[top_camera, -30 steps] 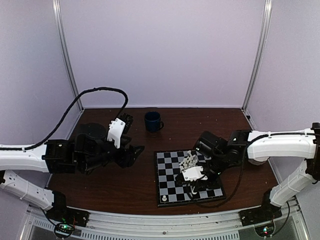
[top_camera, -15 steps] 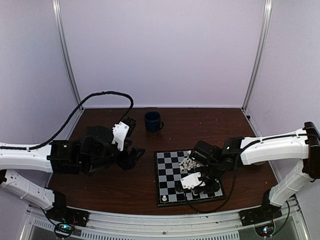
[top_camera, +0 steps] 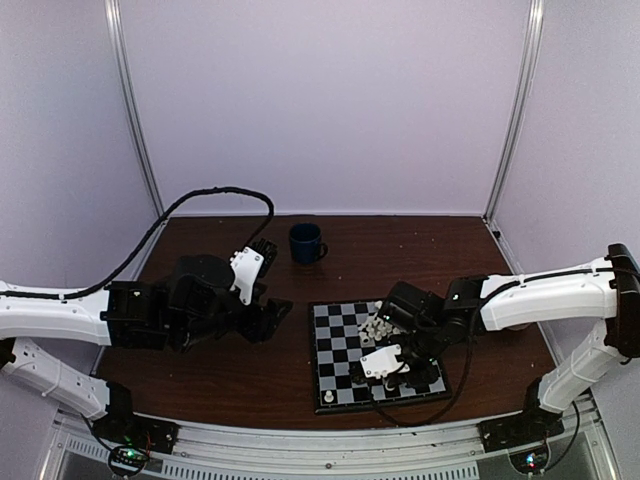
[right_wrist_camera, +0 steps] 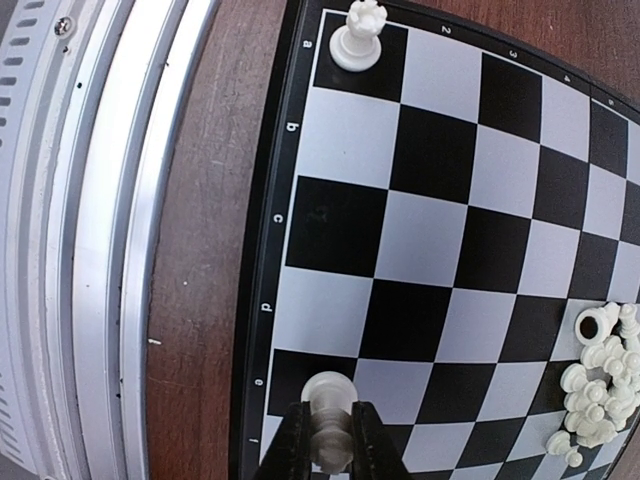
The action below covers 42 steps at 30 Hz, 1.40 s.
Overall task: Set up the chess pieces on the board
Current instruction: Place the king at e1.
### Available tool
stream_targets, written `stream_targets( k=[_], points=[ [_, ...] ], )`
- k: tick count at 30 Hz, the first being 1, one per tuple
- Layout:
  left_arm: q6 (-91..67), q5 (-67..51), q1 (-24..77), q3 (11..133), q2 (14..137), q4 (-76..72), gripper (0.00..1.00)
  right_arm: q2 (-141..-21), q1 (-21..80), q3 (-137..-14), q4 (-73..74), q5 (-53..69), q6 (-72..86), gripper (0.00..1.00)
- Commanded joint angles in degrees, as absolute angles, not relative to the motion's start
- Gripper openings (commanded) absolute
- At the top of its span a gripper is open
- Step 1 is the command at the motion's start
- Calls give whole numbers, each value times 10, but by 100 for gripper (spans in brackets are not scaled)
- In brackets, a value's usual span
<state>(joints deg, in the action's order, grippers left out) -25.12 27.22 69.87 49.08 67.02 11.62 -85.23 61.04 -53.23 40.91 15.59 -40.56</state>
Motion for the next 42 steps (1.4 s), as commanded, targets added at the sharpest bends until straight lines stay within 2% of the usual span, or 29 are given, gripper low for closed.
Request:
stream_targets(
  k=[1, 28, 30, 35, 39, 42],
  points=[
    [-260, 275, 701, 499, 665, 104, 63, -858, 612, -526, 406, 160, -406, 7],
    [-262, 272, 701, 502, 678, 100, 63, -867, 612, -518, 413, 174, -413, 11],
    [-262, 271, 701, 502, 679, 99, 63, -868, 612, -519, 414, 173, -413, 15],
    [-262, 270, 701, 501, 679, 99, 63, -853, 611, -529, 418, 164, -401, 37],
    [-263, 270, 701, 502, 680, 104, 63, -809, 585, -585, 476, 175, -390, 44],
    [-261, 271, 701, 505, 689, 110, 64, -769, 529, -637, 517, 216, -390, 46]
  ],
)
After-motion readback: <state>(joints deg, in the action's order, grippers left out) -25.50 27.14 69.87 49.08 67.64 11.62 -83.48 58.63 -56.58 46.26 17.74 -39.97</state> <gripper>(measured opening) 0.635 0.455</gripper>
